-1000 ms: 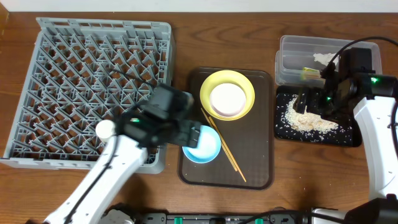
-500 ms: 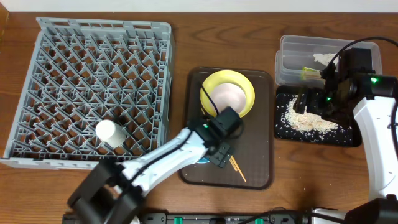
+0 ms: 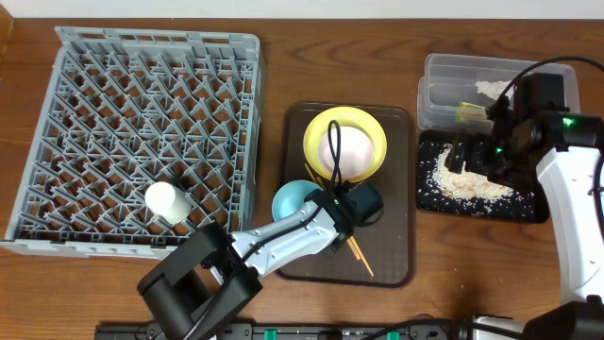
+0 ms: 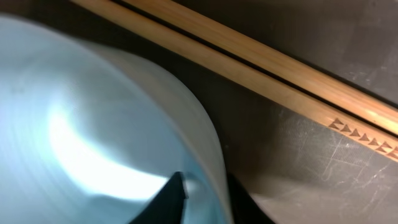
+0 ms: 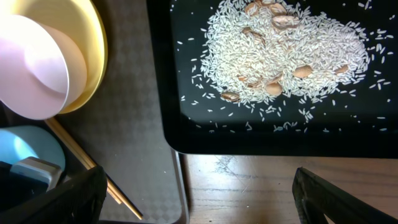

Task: Sort waste into correct bins and load items into the dishwasher
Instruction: 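Carry blue bowl with left gripper into dish rack and release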

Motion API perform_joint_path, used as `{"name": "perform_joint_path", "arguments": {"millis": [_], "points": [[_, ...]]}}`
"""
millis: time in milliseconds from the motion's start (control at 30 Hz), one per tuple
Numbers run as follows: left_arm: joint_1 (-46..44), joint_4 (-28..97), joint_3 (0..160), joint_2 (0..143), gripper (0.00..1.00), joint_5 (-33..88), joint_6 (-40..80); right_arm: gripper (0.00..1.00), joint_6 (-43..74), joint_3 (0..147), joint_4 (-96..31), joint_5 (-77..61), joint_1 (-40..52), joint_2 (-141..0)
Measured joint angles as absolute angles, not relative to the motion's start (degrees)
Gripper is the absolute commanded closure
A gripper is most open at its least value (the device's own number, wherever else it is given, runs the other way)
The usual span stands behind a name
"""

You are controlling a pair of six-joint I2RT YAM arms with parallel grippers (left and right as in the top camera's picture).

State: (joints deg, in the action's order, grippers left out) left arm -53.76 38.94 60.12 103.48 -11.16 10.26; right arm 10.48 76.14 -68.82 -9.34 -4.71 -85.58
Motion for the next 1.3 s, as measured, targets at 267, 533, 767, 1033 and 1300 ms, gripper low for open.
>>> {"name": "perform_joint_path", "arguments": {"millis": [267, 533, 767, 1033, 1300], "points": [[-54.24, 39.68, 60.55, 103.44, 0.92, -12.86, 10.20, 0.07, 10.48, 76.14, -69.17, -9.34, -4.69, -85.58], [-53.95, 43.03, 63.46, 95.26, 0.92, -18.15, 8.82, 0.07, 10.48, 76.14, -69.19, -9.34, -4.69, -85.58], [-47.51, 43.03, 64.25, 83.35, 0.92, -16.38, 4.32, 0.07, 10.46, 76.14, -69.38, -9.34, -4.69, -85.58], [-21.78, 43.00, 64.34, 76.71, 0.92, 5.41, -3.38, 0.07, 10.48, 76.14, -69.47, -9.32, -4.69, -85.54], [4.45, 40.14, 64.34, 77.54, 0.92, 40.14, -7.64, 0.07, 10.48, 76.14, -69.58, -9.21, -4.69, -85.52]]}}
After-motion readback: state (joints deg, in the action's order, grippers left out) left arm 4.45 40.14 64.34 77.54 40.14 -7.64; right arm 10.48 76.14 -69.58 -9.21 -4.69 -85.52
